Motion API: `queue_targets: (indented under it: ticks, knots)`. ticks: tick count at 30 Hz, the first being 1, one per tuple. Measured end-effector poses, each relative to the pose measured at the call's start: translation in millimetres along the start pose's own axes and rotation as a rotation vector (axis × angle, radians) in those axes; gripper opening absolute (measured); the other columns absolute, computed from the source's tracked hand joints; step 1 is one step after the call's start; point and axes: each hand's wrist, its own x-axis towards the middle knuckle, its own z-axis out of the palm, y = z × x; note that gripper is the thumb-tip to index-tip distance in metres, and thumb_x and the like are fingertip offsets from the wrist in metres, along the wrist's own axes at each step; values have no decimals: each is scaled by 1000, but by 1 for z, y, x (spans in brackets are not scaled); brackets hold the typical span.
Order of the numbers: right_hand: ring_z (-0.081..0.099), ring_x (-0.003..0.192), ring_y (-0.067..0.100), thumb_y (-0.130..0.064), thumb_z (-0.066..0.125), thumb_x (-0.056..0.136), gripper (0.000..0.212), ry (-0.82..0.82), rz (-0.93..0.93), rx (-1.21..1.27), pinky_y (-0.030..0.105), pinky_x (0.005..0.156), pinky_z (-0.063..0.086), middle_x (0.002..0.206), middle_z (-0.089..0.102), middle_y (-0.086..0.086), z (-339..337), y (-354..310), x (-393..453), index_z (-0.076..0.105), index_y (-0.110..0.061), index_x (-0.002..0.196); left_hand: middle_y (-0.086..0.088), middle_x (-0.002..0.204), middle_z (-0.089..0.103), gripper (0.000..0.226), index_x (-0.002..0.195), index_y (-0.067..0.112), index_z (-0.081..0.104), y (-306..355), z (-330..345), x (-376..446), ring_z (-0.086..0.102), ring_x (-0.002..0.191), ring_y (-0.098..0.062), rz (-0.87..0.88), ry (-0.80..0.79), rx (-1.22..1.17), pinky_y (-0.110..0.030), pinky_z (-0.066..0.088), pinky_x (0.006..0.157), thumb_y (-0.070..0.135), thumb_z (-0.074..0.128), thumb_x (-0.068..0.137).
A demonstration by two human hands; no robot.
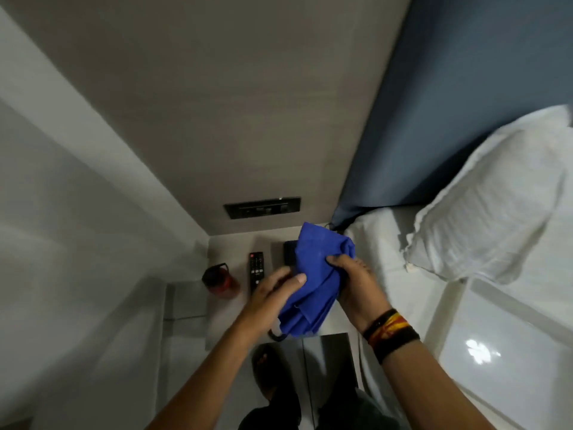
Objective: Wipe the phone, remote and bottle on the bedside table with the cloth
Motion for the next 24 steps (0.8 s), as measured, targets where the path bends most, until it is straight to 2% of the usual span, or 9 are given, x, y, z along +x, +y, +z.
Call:
queue_targets:
  ticks: [2,4,6,8,11,14,18,21,24]
  knots:
    - [67,108,37,-15,75,84,41,22,-22,13,45,91,55,118,70,22,-22,-19,-20,65,-1,121,-7,126,81,63,126,22,77,13,41,-3,76,119,-26,-78,-28,-146,-51,57,107,57,77,73]
    - [69,102,37,-6,74,82,35,129,-61,-5,43,85,58,115,71,24,-56,-37,-41,67,0,115,-12,123,82,57,121,18,81,18,83,-8,75,119,-35,-89,-65,-201,-53,57,108,44,79,70]
    - [68,97,39,6,63,83,30,232,-79,-19,47,86,58,114,69,28,-95,-48,-60,67,4,112,-2,116,85,44,111,30,84,16,123,-14,79,110,-23,-95,-94,-96,-38,64,93,43,81,68]
    - [68,93,39,9,54,81,31,348,-70,-34,50,85,58,110,70,28,-142,-54,-80,68,2,107,-3,107,86,28,100,29,84,9,170,-17,81,98,-15,-104,-119,8,-24,63,79,34,84,73]
    - [67,79,34,8,53,77,27,530,-35,-51,43,71,59,94,74,23,-202,-53,-100,72,-4,93,-4,98,85,19,97,24,79,-7,233,-13,80,84,-6,-103,-160,171,-19,61,69,8,83,89]
    - [68,74,30,4,60,75,19,661,-67,-43,42,67,60,85,74,19,-254,-55,-105,74,-5,84,-2,108,82,21,111,21,74,-10,290,-6,79,98,-17,-116,-188,199,-27,64,80,9,78,94]
    - [63,69,25,-2,72,70,18,825,-144,-87,35,63,57,79,70,13,-305,-57,-89,72,-2,89,12,107,71,27,106,43,61,-5,334,-1,69,97,-14,-77,-227,342,-37,64,91,16,60,103]
    - [64,79,22,-6,72,78,25,841,-58,-145,32,73,54,87,70,3,-328,-51,-79,69,-14,101,2,149,63,43,150,29,53,-1,336,-4,63,131,-18,16,-221,512,-34,52,111,19,52,108]
    - [58,90,30,-6,63,85,21,889,37,-203,37,79,48,94,64,12,-340,-43,-77,65,-6,106,-1,168,46,52,162,22,44,1,308,-6,45,153,-19,221,-140,681,-34,40,124,20,50,110]
